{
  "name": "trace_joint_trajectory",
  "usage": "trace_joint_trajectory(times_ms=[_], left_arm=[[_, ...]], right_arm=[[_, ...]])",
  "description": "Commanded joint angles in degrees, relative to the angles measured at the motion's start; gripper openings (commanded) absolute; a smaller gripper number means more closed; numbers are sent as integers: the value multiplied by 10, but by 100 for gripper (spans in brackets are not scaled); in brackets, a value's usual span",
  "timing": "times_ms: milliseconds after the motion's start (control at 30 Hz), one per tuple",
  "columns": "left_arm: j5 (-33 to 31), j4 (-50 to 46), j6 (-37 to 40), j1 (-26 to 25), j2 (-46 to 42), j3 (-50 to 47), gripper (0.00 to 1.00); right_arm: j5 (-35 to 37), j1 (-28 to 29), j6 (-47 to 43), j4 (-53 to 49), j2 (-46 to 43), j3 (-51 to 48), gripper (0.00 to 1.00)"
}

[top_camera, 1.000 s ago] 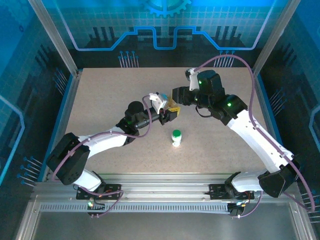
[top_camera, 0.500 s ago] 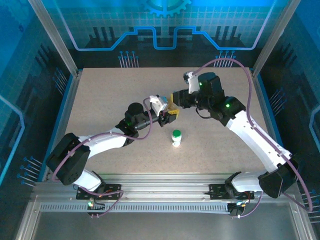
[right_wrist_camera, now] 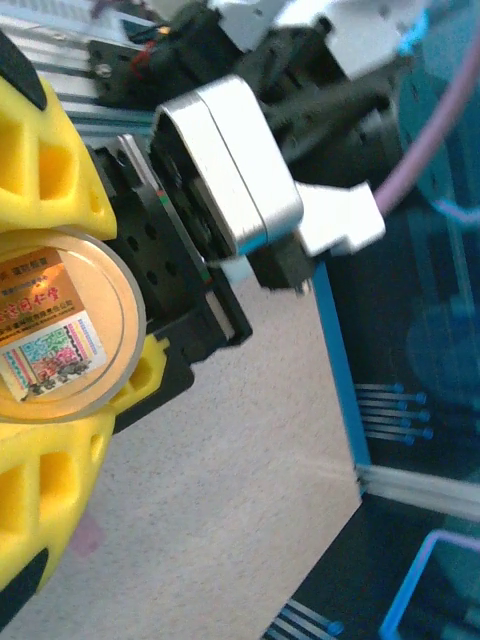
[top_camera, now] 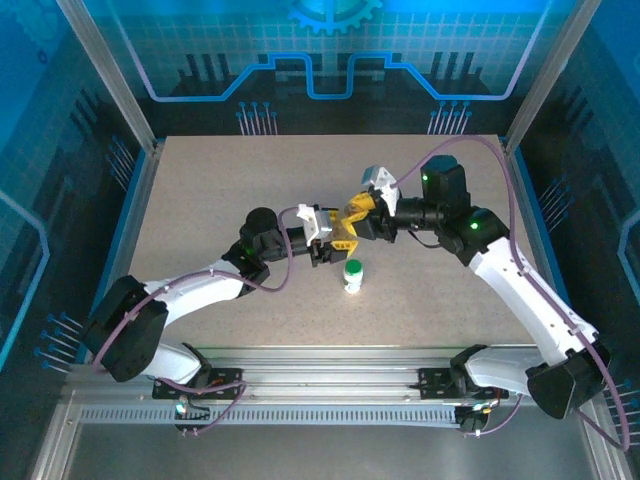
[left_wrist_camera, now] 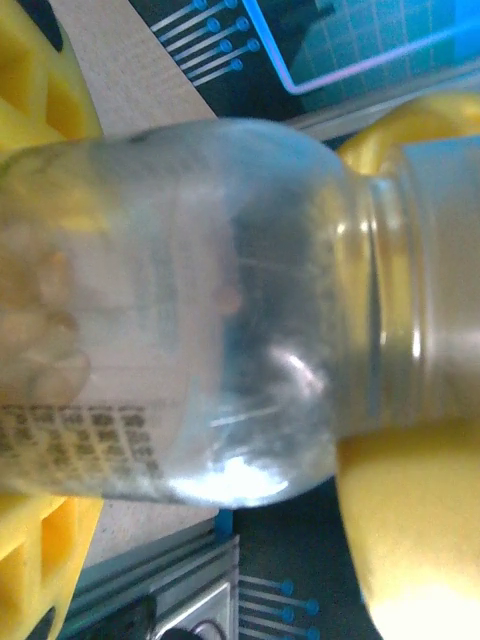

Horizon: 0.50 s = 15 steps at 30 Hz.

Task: Sort the pills into containers

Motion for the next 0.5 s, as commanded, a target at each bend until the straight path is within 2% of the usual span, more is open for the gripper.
trace_joint_trajectory(times_ms=[0,33,300,467], left_arm=[[72,13,38,-6,-19,6,0],[72,8,41,-5,-19,8,0],[72,-2,45,-2,-26,2,0],[63,-2,43,2,-27,3,0]], right_arm=[[-51,4,-134,-67,21,23,22],[-44,3,-133,-72,27,35,29],[-40,-20,-144,-107,31,75,52],[-30,-34,-121,-110,10,70,82]])
